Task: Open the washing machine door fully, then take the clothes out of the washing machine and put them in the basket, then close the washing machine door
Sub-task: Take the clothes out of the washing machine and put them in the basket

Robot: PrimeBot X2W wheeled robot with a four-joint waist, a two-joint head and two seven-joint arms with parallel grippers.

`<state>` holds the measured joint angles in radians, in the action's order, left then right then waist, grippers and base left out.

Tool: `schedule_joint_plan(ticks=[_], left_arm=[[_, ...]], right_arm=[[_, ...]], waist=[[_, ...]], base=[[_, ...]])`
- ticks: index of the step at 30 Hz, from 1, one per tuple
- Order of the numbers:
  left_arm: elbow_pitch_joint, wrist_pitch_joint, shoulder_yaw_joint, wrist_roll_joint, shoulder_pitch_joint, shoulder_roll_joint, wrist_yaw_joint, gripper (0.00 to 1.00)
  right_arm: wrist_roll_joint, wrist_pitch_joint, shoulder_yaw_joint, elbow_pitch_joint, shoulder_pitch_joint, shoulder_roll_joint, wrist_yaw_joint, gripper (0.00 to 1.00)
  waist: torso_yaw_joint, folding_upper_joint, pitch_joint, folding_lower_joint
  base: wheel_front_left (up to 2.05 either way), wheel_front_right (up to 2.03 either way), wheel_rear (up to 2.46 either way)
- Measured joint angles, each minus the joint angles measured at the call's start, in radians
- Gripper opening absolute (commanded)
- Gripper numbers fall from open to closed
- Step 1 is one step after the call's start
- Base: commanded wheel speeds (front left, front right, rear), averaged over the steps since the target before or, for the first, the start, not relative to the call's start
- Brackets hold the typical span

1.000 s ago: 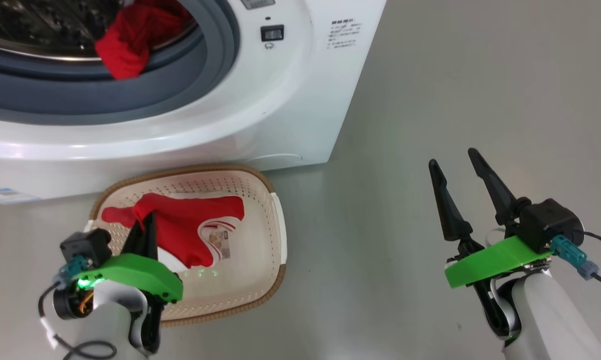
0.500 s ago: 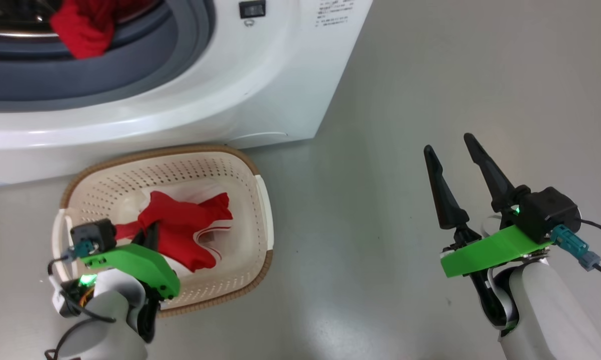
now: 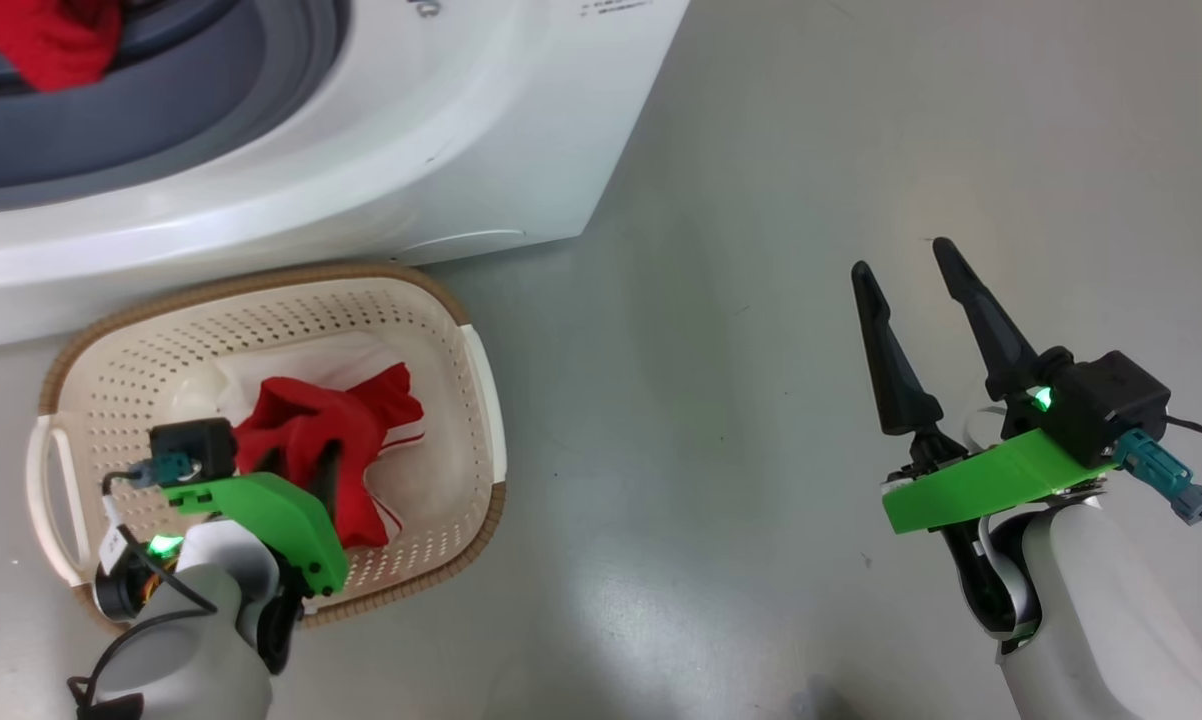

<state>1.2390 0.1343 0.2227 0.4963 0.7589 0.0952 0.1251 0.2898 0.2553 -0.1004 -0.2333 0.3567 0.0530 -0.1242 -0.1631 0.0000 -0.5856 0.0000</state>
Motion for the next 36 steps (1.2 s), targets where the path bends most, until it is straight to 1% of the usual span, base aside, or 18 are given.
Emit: schedule_joint_plan(ticks=[3, 11, 15, 22, 24, 30, 34, 36], left_arm=[[-0.002, 0.007, 0.021, 0.021, 0.0, 0.007, 0.0, 1.0], [-0.041, 0.085, 0.074, 0.058, -0.013, 0.014, 0.0, 1.0], [-0.058, 0.099, 0.091, 0.092, -0.055, 0.014, 0.0, 1.0], [-0.11, 0.114, 0.1, 0.095, -0.097, 0.026, 0.0, 1.0], [-0.151, 0.114, 0.093, 0.095, -0.116, 0.036, 0.0, 1.0], [-0.305, 0.115, 0.031, 0.074, -0.209, 0.049, -0.005, 1.0], [-0.428, 0.115, -0.011, 0.042, -0.29, 0.049, -0.034, 1.0], [-0.485, 0.115, -0.031, 0.019, -0.336, 0.049, -0.042, 1.0]], right_arm=[[0.0, 0.0, 0.004, -0.002, 0.0, 0.0, 0.0, 1.0], [0.0, 0.0, 0.013, -0.009, -0.001, 0.0, 0.0, 1.0], [-0.003, 0.0, 0.01, -0.027, -0.004, 0.0, 0.0, 1.0], [-0.012, 0.0, 0.0, -0.055, -0.009, 0.0, 0.0, 1.0], [-0.017, 0.0, -0.003, -0.059, -0.016, 0.0, 0.0, 1.0], [-0.018, 0.0, -0.006, -0.066, -0.044, 0.0, 0.0, 1.0], [-0.018, 0.0, -0.006, -0.067, -0.059, 0.0, 0.0, 1.0], [-0.019, 0.0, -0.006, -0.068, -0.074, 0.0, 0.0, 1.0]], waist=[[-0.003, 0.0, 0.006, 0.0], [0.016, 0.0, 0.059, 0.0], [0.03, 0.0, 0.098, 0.0], [0.051, 0.0, 0.162, 0.0], [0.057, 0.0, 0.184, 0.0], [0.071, 0.0, 0.247, 0.0], [0.075, 0.0, 0.291, 0.0], [0.076, 0.0, 0.314, 0.0]], base=[[0.0, 0.0, 0.0], [0.0, 0.0, 0.0], [0.0, 0.0, 0.0], [0.0, 0.0, 0.0], [0.0, 0.0, 0.0], [0.0, 0.0, 0.0], [0.0, 0.0, 0.0], [0.0, 0.0, 0.0]])
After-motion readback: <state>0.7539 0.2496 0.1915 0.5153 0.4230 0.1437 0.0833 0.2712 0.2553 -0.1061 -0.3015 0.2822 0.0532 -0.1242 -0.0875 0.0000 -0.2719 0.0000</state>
